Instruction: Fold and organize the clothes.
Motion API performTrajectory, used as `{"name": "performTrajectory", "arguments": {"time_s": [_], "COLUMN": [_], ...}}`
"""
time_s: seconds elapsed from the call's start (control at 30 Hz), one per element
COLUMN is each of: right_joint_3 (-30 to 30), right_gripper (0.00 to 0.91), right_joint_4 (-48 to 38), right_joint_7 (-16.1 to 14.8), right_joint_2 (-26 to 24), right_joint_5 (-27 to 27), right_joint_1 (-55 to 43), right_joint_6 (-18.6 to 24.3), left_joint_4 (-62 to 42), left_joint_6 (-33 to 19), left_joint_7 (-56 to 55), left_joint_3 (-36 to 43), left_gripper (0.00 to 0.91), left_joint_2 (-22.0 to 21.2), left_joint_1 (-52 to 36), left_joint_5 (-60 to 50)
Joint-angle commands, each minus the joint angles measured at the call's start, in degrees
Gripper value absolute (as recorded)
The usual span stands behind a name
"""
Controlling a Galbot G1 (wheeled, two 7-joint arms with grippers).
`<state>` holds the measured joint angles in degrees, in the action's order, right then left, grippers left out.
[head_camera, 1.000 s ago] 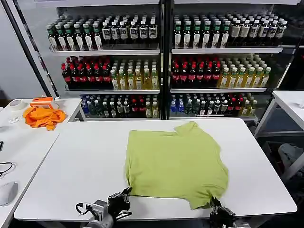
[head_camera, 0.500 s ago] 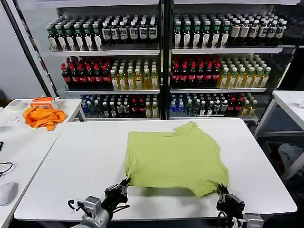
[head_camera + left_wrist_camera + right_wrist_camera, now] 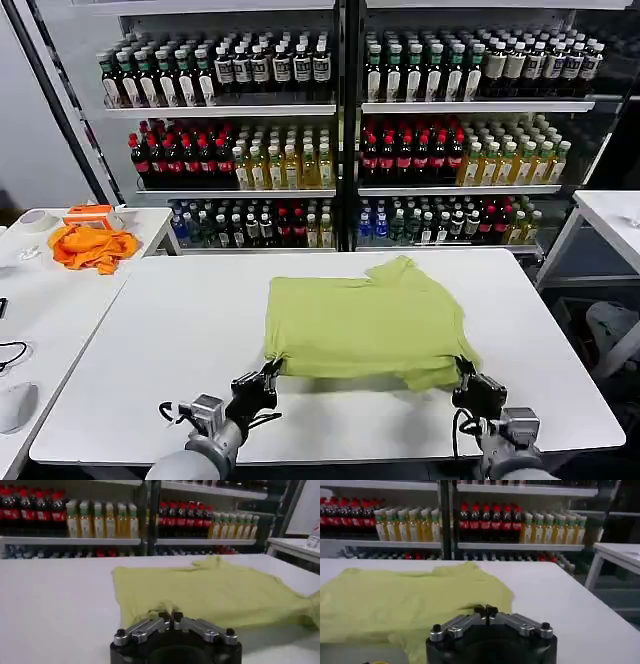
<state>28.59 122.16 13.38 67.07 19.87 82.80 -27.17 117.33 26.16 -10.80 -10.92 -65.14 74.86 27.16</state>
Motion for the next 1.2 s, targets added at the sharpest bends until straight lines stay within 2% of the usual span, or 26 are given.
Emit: {"name": "performTrajectory", "arguments": {"time_s": [0.03, 0.37, 0.4, 0.43, 0.47, 0.5, 0.53, 0.9, 1.03, 1.2], "right_joint_3": [-0.47, -2.94, -3.13, -3.28, -3.35, -3.49, -3.66, -2.88, -1.72, 1.61], "right_gripper": [0.0, 0.0, 0.514, 0.907, 0.907, 0.907, 0.907, 0.907, 0.907, 0.907], "right_joint_4": [-3.27, -9.7, -10.2, -10.73, -11.07, -11.45, -11.67, -11.2, -10.74, -7.65], "right_joint_7": [0.13, -0.16, -0.2, -0.46, -1.08, -1.57, -1.65, -1.91, -3.09, -3.16], "right_joint_2": [-1.02, -1.57, -1.51, -1.39, -1.31, -1.27, -1.12, -0.34, -0.76, -0.63], "right_joint_5": [0.39, -1.03, -1.52, -2.46, -3.45, -4.79, -5.47, -5.92, -7.27, -4.73], "right_joint_1": [-4.6, -8.0, -8.06, -8.07, -8.02, -7.94, -7.88, -6.42, -5.68, -2.7], "right_joint_6": [-0.13, 0.63, 0.8, 1.13, 1.64, 1.79, 1.55, 2.2, 2.17, 0.49], "left_joint_4": [-4.34, -7.67, -8.24, -8.45, -9.27, -9.81, -10.01, -10.78, -9.68, -8.64], "left_joint_6": [-0.35, -0.78, -1.14, -1.4, -1.76, -1.97, -1.98, -3.21, -3.31, -3.3], "left_joint_7": [-0.06, -0.71, -0.68, -0.71, -0.76, -0.73, -0.72, -1.26, -1.43, -1.54], "left_joint_3": [1.31, 2.96, 2.99, 3.01, 3.0, 2.96, 2.93, 3.13, 2.35, 1.58], "left_gripper": [0.02, 0.04, 0.262, 0.464, 0.645, 0.867, 0.907, 0.907, 0.907, 0.907], "left_joint_2": [0.03, -1.17, -1.29, -1.33, -1.4, -1.35, -1.36, -3.03, -2.61, -2.39], "left_joint_1": [-5.14, -7.45, -7.63, -7.69, -7.85, -7.89, -7.87, -8.28, -6.82, -4.86], "left_joint_5": [0.11, -1.01, -1.17, -1.57, -2.25, -2.3, -2.3, -2.66, -2.87, -2.79]}}
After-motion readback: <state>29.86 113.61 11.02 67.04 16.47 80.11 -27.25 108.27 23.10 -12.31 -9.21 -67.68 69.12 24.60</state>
